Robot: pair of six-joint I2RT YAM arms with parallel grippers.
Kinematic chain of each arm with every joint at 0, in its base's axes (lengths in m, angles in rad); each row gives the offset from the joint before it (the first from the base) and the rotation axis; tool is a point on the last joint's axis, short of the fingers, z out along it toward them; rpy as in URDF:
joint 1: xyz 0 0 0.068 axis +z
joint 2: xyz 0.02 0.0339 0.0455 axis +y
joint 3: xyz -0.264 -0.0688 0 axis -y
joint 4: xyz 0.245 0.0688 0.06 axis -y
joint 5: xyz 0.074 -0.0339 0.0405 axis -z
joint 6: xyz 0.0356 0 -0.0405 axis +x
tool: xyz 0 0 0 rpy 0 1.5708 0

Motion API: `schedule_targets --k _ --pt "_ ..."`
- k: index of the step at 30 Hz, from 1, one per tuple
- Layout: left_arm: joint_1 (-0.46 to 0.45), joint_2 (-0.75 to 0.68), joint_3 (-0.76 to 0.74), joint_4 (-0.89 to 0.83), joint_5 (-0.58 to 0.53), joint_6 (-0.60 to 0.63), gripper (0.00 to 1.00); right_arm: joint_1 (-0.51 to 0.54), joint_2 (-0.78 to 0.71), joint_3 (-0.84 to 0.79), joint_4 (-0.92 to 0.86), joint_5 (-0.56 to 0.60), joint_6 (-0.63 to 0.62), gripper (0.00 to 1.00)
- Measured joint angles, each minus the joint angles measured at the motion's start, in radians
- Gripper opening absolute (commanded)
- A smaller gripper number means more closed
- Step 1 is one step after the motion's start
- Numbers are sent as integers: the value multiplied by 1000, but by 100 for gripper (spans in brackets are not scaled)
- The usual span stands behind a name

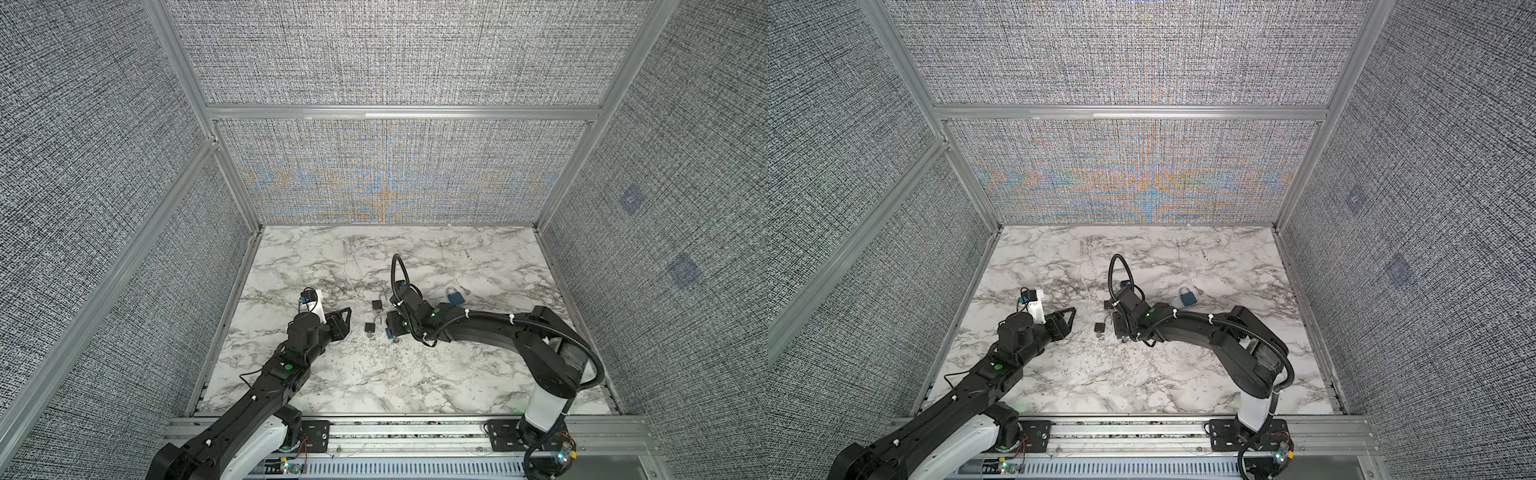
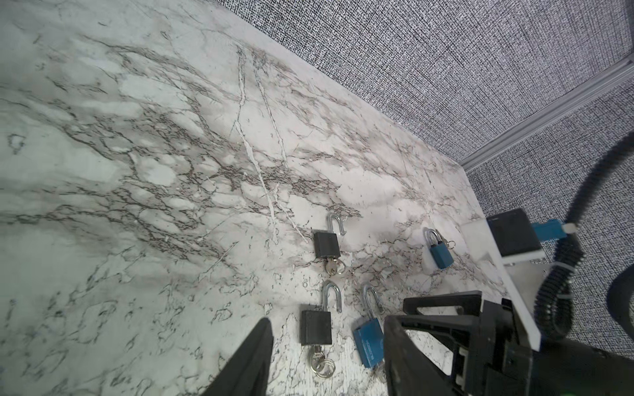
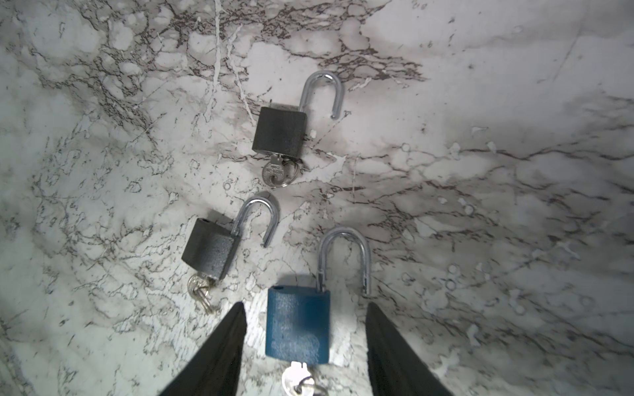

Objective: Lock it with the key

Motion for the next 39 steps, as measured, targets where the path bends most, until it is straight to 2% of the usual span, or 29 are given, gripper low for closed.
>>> schedule_targets --k 16,32,39 --pt "23 31 -3 3 40 3 54 18 111 58 -45 4 8 56" --pt "32 41 -6 24 56 -11 54 37 130 80 -61 20 3 44" --pt "35 29 -11 24 63 -15 54 42 135 92 -83 27 3 45"
